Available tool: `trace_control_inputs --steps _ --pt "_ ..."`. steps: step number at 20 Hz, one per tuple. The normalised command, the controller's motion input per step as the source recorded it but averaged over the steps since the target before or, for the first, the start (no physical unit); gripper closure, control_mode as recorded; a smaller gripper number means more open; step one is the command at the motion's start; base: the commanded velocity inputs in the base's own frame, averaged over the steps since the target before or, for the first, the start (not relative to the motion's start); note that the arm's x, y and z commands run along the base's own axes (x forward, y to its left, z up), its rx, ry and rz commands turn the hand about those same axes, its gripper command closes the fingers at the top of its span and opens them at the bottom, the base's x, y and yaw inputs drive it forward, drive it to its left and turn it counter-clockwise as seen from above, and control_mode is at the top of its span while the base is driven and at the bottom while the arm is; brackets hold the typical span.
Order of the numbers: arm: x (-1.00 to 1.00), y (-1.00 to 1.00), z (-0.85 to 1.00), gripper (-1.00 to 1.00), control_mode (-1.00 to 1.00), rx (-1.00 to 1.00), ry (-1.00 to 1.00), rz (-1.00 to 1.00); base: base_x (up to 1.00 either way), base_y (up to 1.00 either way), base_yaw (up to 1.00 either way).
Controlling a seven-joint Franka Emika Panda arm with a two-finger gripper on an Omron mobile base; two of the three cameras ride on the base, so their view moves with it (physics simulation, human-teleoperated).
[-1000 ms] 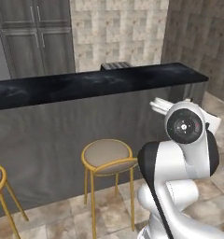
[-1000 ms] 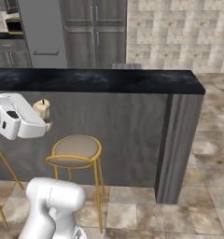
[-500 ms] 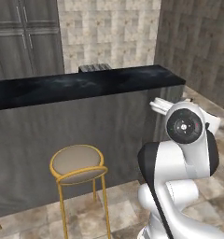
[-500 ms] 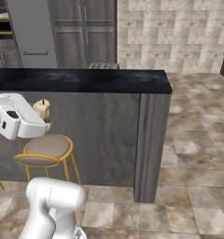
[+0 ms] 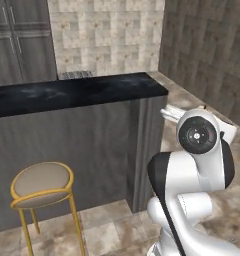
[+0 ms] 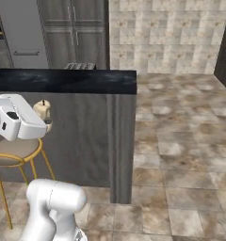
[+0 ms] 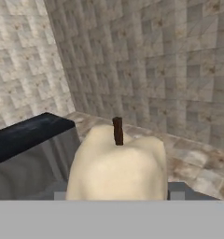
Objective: Pick the candle and candle from the dining table and place them in the open cabinet. Close the cabinet after placing the objects.
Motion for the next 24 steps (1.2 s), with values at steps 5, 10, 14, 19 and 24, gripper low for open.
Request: trace_control_inputs --steps 5,10,14,19,24 --pt "0.0 0.0 0.0 1.0 1.0 0.0 0.0 0.0 0.36 -0.73 0.03" --pt "0.0 0.0 0.0 1.0 1.0 0.0 0.0 0.0 0.41 -0.74 0.05" --pt "0.0 0.0 0.0 1.0 1.0 0.0 0.0 0.0 0.46 -0.75 0.06" --pt "0.0 0.0 0.0 1.0 1.0 0.0 0.0 0.0 0.51 -0.77 0.07" --pt "0.0 0.0 0.0 1.0 1.0 0.0 0.0 0.0 0.57 -0.75 0.08"
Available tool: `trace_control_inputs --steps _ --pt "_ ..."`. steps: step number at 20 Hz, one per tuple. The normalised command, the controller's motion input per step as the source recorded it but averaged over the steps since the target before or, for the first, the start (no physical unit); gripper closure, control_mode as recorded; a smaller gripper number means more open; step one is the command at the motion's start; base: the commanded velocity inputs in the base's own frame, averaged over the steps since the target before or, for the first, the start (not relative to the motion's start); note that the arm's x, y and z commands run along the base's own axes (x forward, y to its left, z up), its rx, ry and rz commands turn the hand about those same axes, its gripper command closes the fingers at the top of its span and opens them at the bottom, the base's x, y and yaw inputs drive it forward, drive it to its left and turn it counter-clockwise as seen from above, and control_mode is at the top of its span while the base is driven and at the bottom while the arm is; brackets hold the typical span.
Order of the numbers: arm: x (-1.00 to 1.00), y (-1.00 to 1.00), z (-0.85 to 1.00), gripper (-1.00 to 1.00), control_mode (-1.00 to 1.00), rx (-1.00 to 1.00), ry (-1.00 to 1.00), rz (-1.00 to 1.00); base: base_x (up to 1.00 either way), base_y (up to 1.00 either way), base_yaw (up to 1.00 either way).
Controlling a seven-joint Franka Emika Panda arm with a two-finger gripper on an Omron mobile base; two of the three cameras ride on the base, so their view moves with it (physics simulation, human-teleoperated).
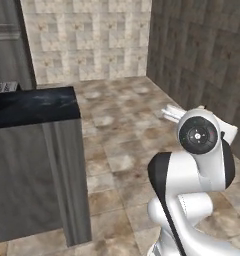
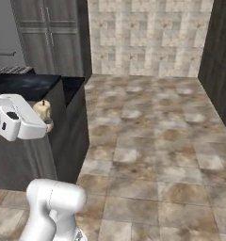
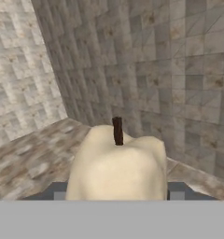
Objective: Pick the candle and candle from the dining table and place them in the open cabinet. Close the cabinet after placing the objects.
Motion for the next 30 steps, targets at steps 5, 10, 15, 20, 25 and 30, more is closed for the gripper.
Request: trace_control_inputs --steps 5,10,15,20,25,30 --pt "0.0 0.0 0.0 1.0 1.0 0.0 0.0 0.0 0.6 -0.73 0.09" --pt "0.0 0.0 0.0 1.0 1.0 0.0 0.0 0.0 0.6 -0.73 0.1" --pt "0.0 0.0 0.0 1.0 1.0 0.0 0.0 0.0 0.63 -0.71 0.11" --pt "0.0 0.0 0.0 1.0 1.0 0.0 0.0 0.0 0.66 -0.68 0.11" --pt "0.0 0.0 0.0 1.0 1.0 0.0 0.0 0.0 0.78 -0.61 0.12" --pt "0.0 0.0 0.0 1.0 1.0 0.0 0.0 0.0 0.87 -0.52 0.15"
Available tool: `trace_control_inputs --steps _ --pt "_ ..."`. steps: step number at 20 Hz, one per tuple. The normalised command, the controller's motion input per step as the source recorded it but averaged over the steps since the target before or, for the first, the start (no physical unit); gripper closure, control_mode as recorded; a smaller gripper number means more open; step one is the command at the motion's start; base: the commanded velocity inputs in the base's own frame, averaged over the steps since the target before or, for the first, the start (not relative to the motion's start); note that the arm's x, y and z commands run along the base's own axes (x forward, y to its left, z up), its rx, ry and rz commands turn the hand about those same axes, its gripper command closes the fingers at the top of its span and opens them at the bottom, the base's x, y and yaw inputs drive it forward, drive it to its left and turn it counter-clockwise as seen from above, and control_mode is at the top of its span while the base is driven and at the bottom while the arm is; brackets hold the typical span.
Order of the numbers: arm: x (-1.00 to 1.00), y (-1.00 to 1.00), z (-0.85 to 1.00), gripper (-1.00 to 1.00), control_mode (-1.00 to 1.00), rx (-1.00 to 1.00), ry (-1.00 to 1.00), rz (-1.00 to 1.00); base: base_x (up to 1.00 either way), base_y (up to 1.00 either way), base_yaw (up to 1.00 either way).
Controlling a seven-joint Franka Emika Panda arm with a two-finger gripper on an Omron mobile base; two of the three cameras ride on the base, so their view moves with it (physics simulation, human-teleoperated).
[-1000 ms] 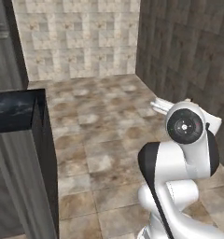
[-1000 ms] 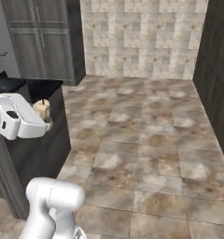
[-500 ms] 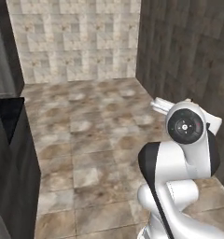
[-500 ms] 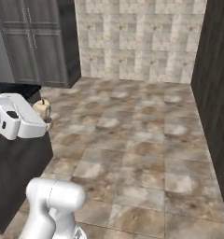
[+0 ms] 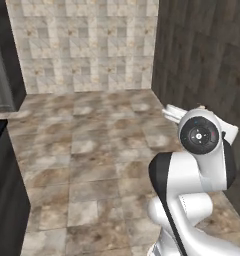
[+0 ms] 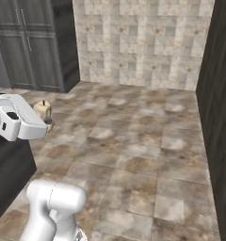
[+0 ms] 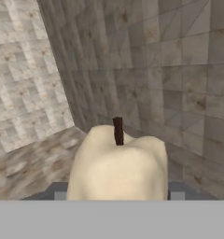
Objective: Pick the candle and candle from the dining table and place them in the open cabinet. Close the cabinet after placing the objects.
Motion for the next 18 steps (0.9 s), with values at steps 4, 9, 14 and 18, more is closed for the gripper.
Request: trace_control_inputs --steps 4,9,14,18 --pt "0.0 0.0 0.0 1.0 1.0 0.0 0.0 0.0 0.87 -0.43 0.19" --pt "0.0 0.0 0.0 1.0 1.0 0.0 0.0 0.0 0.84 -0.39 0.22" --pt "0.0 0.0 0.0 1.0 1.0 0.0 0.0 0.0 0.85 -0.34 0.24" --pt "0.0 0.0 0.0 1.0 1.0 0.0 0.0 0.0 0.81 -0.26 0.25"
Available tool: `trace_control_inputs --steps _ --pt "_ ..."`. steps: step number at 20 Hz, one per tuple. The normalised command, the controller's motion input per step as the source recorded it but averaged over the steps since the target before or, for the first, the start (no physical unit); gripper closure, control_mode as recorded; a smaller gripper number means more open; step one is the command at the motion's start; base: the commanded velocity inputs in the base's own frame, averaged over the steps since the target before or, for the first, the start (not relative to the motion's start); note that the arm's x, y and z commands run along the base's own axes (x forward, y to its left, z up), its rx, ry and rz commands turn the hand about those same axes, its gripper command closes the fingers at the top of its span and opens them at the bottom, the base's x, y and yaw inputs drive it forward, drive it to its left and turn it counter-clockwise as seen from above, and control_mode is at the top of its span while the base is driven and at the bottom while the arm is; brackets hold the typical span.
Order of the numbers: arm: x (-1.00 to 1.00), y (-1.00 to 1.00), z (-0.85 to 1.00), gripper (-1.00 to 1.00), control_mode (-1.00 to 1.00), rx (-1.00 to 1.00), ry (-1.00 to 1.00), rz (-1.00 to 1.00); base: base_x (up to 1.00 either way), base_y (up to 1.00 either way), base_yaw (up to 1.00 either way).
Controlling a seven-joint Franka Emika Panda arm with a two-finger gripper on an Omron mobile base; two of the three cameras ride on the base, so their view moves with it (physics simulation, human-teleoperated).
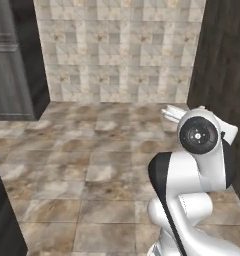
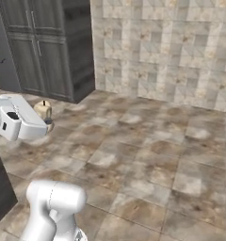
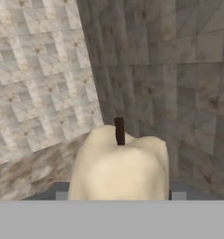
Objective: Pick the candle and candle from the dining table and place them in the open cabinet. Close the cabinet after placing the objects.
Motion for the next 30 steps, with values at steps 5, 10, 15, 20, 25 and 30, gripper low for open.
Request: trace_control_inputs --steps 5,10,15,20,25,30 --pt "0.0 0.0 0.0 1.0 1.0 0.0 0.0 0.0 0.66 -0.24 0.28" --pt "0.0 0.0 0.0 1.0 1.0 0.0 0.0 0.0 0.65 -0.19 0.3" --pt "0.0 0.0 0.0 1.0 1.0 0.0 0.0 0.0 0.65 -0.16 0.32" --pt "0.0 0.0 0.0 1.0 1.0 0.0 0.0 0.0 0.66 -0.15 0.33" --pt "0.0 0.0 0.0 1.0 1.0 0.0 0.0 0.0 0.64 -0.14 0.34" --pt "0.0 0.0 0.0 1.0 1.0 0.0 0.0 0.0 0.71 -0.08 0.35"
